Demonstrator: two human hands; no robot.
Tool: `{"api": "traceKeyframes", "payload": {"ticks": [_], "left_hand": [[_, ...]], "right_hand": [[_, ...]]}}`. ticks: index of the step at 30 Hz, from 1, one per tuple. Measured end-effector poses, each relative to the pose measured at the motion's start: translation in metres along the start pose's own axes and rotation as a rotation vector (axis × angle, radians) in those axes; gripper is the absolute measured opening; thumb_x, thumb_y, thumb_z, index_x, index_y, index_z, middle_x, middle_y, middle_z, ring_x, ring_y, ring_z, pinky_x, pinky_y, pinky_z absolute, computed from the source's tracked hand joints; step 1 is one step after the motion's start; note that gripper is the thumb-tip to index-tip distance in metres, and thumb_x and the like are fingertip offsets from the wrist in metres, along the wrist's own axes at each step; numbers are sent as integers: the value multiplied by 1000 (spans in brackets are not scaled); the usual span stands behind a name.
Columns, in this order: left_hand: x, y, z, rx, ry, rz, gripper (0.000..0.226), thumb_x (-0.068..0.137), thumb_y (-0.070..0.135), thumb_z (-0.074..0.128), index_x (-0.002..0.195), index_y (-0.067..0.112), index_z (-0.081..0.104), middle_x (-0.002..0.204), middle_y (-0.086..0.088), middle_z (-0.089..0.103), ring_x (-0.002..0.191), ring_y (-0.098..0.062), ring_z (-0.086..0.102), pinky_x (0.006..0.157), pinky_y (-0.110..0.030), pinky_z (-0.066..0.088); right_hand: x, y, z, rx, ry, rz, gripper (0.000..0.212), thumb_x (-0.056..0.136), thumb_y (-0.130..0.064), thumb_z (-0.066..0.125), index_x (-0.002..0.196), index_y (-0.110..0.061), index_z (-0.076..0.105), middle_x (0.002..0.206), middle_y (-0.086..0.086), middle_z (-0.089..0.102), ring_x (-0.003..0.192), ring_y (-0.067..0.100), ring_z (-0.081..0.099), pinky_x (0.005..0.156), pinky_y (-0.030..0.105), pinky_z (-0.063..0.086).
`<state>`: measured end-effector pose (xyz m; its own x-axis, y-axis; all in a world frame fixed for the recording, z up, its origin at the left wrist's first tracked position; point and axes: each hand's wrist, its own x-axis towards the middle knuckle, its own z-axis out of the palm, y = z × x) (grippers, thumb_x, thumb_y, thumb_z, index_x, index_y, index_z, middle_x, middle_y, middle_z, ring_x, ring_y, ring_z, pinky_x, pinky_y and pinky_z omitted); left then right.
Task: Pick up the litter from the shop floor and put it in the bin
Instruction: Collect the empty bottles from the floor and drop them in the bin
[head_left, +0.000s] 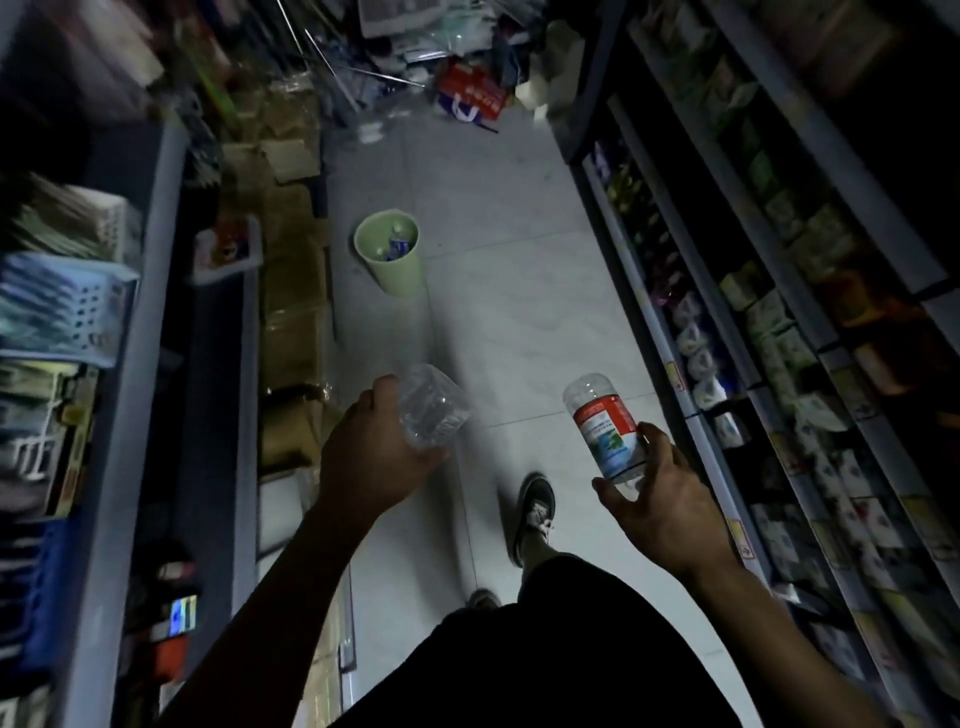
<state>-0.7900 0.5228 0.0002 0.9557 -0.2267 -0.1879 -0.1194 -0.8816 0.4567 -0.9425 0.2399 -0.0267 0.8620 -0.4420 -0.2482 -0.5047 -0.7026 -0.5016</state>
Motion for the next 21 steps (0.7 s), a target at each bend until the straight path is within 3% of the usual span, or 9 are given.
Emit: {"api": "traceKeyframes", "payload": {"ticks": [5, 10, 13, 17, 21], "left_hand": [[78, 28, -5, 3, -22, -70, 96, 55, 75, 71, 133, 28, 42, 116, 7, 62, 98, -15, 63, 80, -40, 59], [129, 32, -13, 4, 45, -97, 93, 63, 70, 78, 138, 28, 40, 122, 15, 56, 102, -6, 58, 83, -31, 55], [156, 24, -22, 14, 67, -166, 102, 60, 65, 85, 141, 25, 37, 124, 4, 62, 102, -13, 63, 78, -33, 57], [195, 7, -35, 17, 131, -275, 109, 57, 60, 90, 143, 22, 35, 127, -2, 63, 109, -23, 63, 84, -39, 57], [246, -13, -48, -2, 158, -345, 109, 59, 57, 90, 144, 18, 36, 127, -5, 62, 110, -25, 62, 84, -37, 53]], "right_hand": [[89, -16, -18, 3, -39, 11, 86, 80, -50, 77, 147, -21, 31, 131, 7, 57, 106, 28, 63, 84, 37, 52], [173, -48, -26, 27, -121, -111, 86, 81, -52, 74, 147, -22, 27, 133, 5, 55, 103, 25, 64, 85, 42, 57], [225, -76, -25, -5, -145, -213, 87, 80, -51, 75, 147, -19, 31, 130, 5, 56, 101, 24, 65, 80, 38, 57], [288, -122, -21, -19, -171, -316, 87, 82, -55, 72, 150, -21, 29, 133, 1, 54, 102, 21, 65, 78, 30, 49], [354, -167, -11, -33, -190, -383, 86, 83, -58, 68, 150, -24, 26, 134, -2, 54, 98, 18, 66, 77, 32, 53]]}}
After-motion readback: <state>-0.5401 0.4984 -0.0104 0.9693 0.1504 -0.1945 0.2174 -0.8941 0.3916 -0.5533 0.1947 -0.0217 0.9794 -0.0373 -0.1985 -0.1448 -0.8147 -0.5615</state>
